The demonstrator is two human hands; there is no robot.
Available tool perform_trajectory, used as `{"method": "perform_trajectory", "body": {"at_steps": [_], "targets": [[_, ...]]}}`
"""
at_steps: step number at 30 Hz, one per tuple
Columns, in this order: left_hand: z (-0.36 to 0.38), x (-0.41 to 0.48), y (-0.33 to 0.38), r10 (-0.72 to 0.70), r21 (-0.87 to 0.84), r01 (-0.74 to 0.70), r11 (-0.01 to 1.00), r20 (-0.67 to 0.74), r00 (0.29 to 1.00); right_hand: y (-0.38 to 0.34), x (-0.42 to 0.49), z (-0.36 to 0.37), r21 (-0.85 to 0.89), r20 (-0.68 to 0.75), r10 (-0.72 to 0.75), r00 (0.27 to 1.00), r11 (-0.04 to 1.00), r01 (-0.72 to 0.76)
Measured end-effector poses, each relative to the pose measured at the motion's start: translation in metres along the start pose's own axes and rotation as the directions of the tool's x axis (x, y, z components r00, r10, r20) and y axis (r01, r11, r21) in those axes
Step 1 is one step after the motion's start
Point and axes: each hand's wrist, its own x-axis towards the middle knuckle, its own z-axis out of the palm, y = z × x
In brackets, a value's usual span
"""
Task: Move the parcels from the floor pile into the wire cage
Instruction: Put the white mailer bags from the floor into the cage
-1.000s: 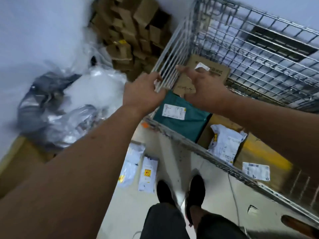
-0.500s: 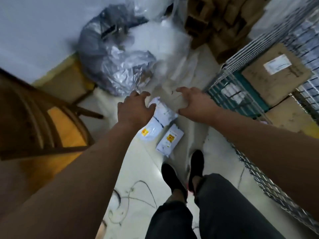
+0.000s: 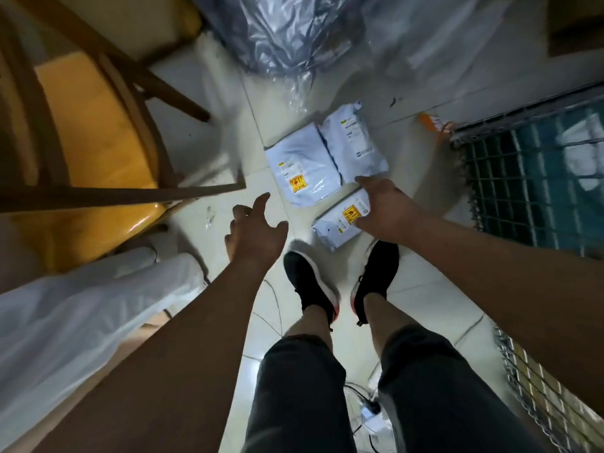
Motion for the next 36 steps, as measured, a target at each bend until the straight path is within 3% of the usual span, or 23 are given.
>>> {"method": "perform_trajectory", "body": {"at_steps": [6, 15, 22, 27, 31, 36], "targets": [[0.068, 0.097, -0.022, -0.035, -0.130, 0.045, 0.990, 0.078, 0.996, 0.001, 0.115, 0.062, -0.095, 0.059, -0.014, 0.998, 0.995, 0.020], [0.215, 0.306, -0.063, 0.081, -0.264, -0.037, 0.964, 0.158, 0.984, 0.057, 0.331, 0.163, -0.242, 0.034, -0.036, 0.999, 0.969, 0.043], [0.265, 0.370, -0.067, 0.112, -0.381, -0.082, 0.921, 0.056, 0.992, 0.080, 0.390, 0.198, -0.283, -0.065, -0.049, 0.997, 0.959, 0.029], [0.241, 0.347, -0.060, 0.079, -0.527, -0.058, 0.848, 0.017, 0.997, 0.066, 0.363, 0.186, -0.224, -0.045, -0.102, 0.994, 0.970, 0.089], [0.175, 0.297, -0.047, 0.127, -0.511, -0.148, 0.847, -0.076, 0.989, 0.029, 0.296, 0.153, -0.146, -0.164, -0.131, 0.978, 0.983, 0.107], [0.041, 0.204, -0.001, 0.278, -0.388, -0.319, 0.865, -0.158, 0.947, -0.033, 0.181, 0.065, -0.056, -0.324, -0.138, 0.936, 0.990, 0.127]]}}
